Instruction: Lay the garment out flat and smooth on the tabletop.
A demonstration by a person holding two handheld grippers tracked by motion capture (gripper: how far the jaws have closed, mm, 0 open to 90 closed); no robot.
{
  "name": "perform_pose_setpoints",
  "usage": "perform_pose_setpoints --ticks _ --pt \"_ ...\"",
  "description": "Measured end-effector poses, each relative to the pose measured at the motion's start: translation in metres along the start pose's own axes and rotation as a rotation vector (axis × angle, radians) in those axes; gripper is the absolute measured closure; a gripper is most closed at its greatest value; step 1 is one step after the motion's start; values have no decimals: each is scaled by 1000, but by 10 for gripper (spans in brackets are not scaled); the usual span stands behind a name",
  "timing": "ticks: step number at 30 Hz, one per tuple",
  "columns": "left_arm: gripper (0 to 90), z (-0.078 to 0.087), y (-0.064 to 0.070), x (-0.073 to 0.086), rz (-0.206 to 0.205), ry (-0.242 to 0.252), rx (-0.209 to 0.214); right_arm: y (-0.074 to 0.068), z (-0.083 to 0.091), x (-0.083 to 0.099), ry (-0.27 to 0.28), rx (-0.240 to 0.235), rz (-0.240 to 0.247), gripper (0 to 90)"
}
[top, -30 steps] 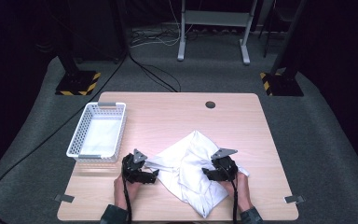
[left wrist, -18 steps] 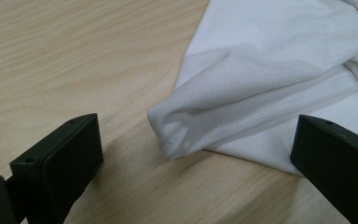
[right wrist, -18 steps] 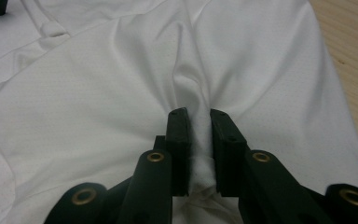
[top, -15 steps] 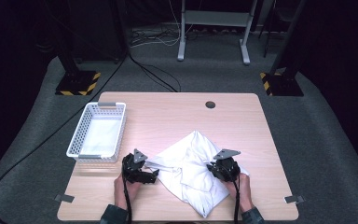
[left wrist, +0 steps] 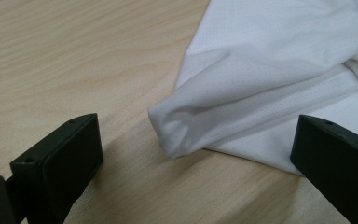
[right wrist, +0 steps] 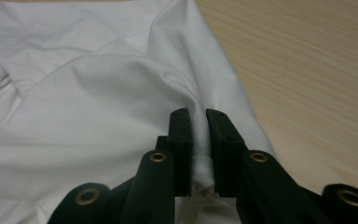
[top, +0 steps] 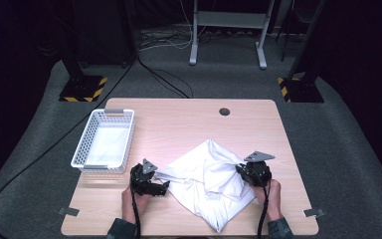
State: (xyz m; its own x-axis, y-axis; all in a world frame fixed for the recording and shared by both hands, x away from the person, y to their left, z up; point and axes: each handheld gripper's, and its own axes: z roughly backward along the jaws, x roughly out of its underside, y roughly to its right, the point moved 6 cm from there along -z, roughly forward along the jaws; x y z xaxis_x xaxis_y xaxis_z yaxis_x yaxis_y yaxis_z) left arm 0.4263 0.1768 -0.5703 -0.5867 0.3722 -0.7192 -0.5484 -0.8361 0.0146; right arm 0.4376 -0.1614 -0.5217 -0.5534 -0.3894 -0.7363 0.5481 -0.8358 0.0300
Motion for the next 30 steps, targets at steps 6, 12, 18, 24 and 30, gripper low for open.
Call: perform_pose_setpoints --ticks 6,12,18,24,30 --pt "19 0 0 0 0 0 0 20 7 -2 9 49 -26 805" --pt "19 0 0 0 0 1 0 43 12 0 12 101 -68 805" --pt "19 0 0 0 0 1 0 41 15 0 15 101 -68 761" --pt "19 0 0 0 0 1 0 26 17 -3 25 74 -55 571" --pt "19 0 0 0 0 0 1 3 5 0 -12 18 -22 430"
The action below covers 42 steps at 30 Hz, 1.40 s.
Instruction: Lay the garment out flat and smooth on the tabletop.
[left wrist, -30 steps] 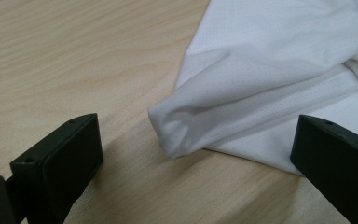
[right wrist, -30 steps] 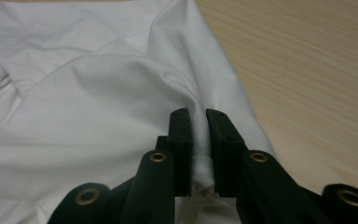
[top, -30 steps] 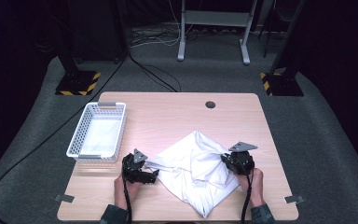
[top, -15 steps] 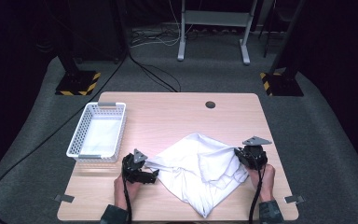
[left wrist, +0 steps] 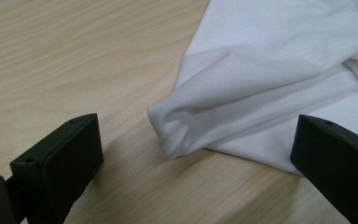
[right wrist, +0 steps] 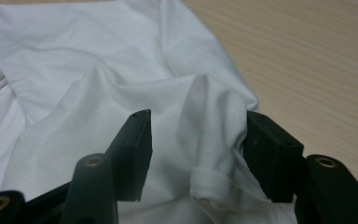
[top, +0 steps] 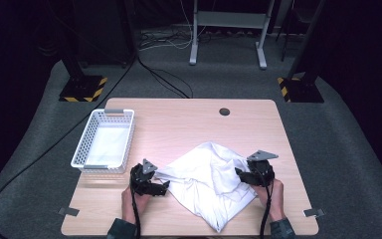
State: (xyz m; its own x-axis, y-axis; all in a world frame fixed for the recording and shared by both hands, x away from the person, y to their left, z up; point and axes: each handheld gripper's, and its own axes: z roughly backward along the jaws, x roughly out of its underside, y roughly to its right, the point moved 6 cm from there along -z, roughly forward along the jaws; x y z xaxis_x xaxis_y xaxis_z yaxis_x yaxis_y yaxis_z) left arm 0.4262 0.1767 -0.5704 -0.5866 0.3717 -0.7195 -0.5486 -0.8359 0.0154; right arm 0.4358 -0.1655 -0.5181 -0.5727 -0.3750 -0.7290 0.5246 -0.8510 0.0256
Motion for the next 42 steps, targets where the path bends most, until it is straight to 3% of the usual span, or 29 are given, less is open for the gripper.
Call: perform_pose_setpoints --ticks 4,8,15,21,30,42 --pt "19 0 0 0 0 0 0 -11 -13 7 -39 -27 11 412" --pt "19 0 0 0 0 0 0 -16 -21 12 -68 -23 19 412" --pt "19 0 0 0 0 0 0 -14 -22 14 -71 -22 30 569" --pt "17 5 2 0 4 46 53 -22 -23 16 -53 -32 33 674" --pt "13 0 6 0 -33 -2 37 -42 -20 17 -21 -48 62 788" --pt "13 0 5 0 -35 -2 35 -21 -7 4 15 -16 40 804"
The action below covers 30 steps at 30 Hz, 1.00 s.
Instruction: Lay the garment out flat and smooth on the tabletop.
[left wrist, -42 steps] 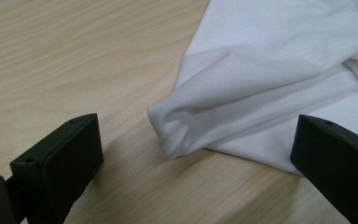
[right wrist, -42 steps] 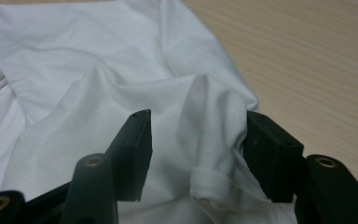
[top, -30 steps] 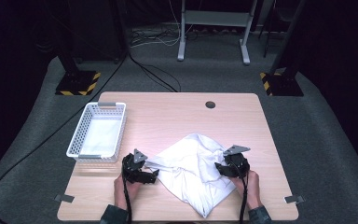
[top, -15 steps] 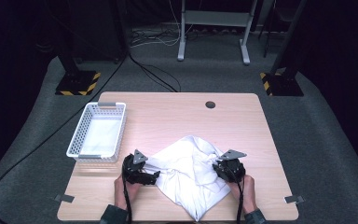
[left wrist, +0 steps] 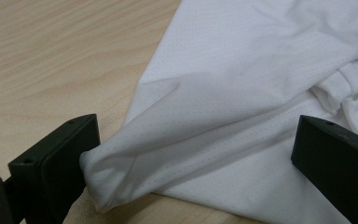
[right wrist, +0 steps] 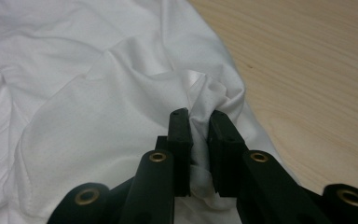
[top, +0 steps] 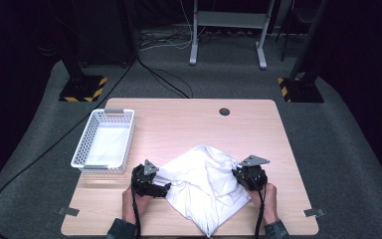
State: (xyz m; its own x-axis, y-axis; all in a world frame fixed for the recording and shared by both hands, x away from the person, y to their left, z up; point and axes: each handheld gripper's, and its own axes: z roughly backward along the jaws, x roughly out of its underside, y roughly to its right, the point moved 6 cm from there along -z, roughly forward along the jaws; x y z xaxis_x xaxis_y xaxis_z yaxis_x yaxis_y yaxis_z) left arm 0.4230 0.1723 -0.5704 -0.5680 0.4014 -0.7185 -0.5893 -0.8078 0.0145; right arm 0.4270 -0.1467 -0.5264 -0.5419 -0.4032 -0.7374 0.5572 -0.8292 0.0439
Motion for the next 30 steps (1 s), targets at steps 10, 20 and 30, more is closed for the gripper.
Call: perform_pose_setpoints --ticks 10,20,30 --pt "13 0 0 0 0 -1 -1 36 8 -6 12 84 -42 804" --pt "13 0 0 0 1 -1 -2 52 20 -15 30 139 -64 546" --pt "18 5 0 0 12 47 14 -3 -22 1 -102 -31 14 394"
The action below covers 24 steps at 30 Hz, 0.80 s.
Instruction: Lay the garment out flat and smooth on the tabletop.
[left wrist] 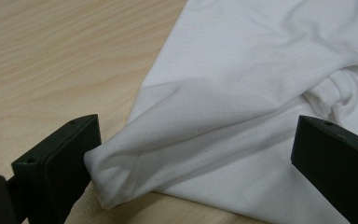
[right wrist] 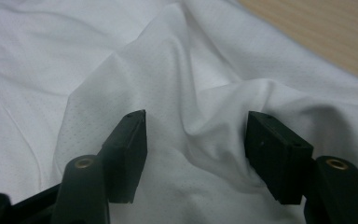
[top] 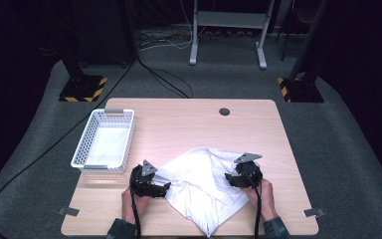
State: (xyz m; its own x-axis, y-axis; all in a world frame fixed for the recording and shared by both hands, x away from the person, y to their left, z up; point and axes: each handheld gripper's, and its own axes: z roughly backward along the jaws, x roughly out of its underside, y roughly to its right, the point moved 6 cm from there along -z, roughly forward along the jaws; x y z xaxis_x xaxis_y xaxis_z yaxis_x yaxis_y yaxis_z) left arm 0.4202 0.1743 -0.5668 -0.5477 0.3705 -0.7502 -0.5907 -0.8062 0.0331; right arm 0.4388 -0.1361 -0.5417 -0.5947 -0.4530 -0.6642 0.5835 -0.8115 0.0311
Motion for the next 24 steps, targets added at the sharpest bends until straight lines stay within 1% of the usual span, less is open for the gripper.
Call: perform_pose_setpoints --ticks 3,4,8,9,11,12,13,15,17,19,21,24 --pt "11 0 2 -1 -12 6 10 -6 -7 5 -12 -7 -3 457" --pt "8 0 3 -1 -20 7 16 -7 -8 6 0 -7 -3 479" --pt "1 0 7 -2 -44 17 34 -13 -4 9 18 -8 -8 625" --pt "1 -1 8 -2 -51 16 36 -16 -3 10 20 -16 -9 667" --pt "1 -1 9 -2 -64 7 35 -21 -2 12 25 -37 -19 726" --pt "1 -2 10 -1 -70 -1 30 -24 -1 13 27 -43 -15 751" --pt "2 -3 11 -1 -72 -7 28 -26 -1 13 29 -43 -10 768" --pt "5 -5 11 0 -91 -35 21 -27 1 14 33 -36 -1 796" --pt "5 -6 12 0 -88 -42 21 -22 4 12 41 -30 -5 803" --pt "4 -6 11 0 -81 -47 27 -14 9 9 57 -16 -15 807" --pt "4 -6 11 0 -81 -47 26 -2 15 4 73 8 -23 808" --pt "4 -6 11 0 -81 -47 26 18 24 -5 99 54 -36 809"
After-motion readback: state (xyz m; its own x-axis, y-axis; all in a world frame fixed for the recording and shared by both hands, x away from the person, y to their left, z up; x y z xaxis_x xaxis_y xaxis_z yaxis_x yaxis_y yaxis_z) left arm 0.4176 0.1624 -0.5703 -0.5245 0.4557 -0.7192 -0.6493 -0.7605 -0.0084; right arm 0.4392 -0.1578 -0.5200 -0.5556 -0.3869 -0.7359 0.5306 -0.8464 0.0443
